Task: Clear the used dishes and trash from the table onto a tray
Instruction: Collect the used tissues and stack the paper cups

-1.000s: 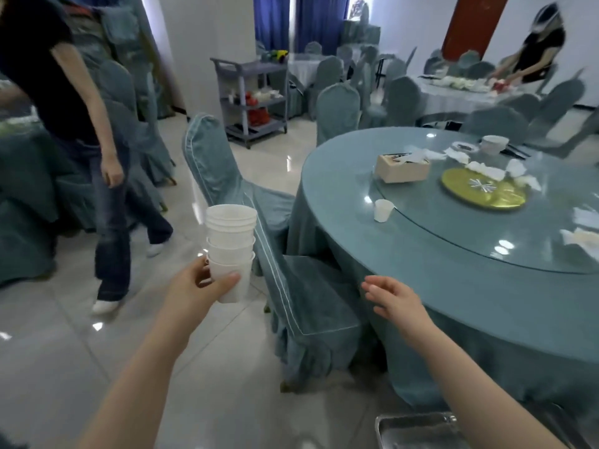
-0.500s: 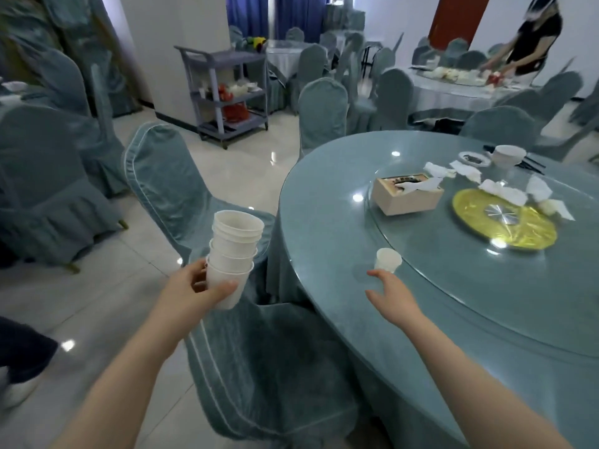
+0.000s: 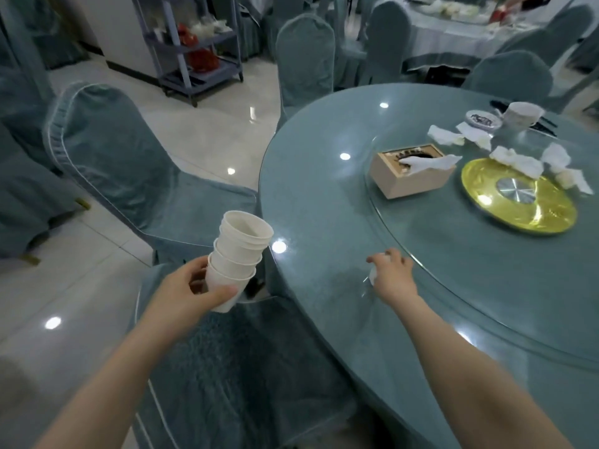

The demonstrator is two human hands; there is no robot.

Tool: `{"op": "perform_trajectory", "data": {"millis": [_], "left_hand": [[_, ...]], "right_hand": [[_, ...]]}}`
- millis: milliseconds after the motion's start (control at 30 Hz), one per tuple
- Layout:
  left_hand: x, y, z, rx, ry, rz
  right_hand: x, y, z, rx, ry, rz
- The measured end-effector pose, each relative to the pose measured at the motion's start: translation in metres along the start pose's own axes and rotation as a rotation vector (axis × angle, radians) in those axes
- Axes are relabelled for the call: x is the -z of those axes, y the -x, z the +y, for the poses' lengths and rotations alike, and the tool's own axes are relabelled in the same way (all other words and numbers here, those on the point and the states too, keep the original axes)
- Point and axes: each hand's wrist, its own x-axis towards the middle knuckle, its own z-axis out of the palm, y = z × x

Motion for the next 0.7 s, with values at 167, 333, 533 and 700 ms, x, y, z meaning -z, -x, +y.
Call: {"op": "perform_trajectory", "data": {"millis": [167, 333, 533, 700], "left_hand": [[0.018, -0.007, -0.001, -0.037, 0.061, -0.015], [0.064, -0.006, 0.002, -0.148, 0.139, -0.051], [0.157, -0.005, -0.006, -0.242, 0.184, -0.107], [0.233, -0.009, -0.027, -0.300, 0.195, -0.097]], "right_hand": [[0.002, 0.037, -0.036, 0.069, -0.070, -0.070], [0.029, 0.094, -0.111, 0.114, -0.427, 0.088], [0.073, 0.160, -0.230, 0.210, -0.702, 0.306], [0.085, 0.190, -0.322, 0.238, -0.835, 0.322]]}}
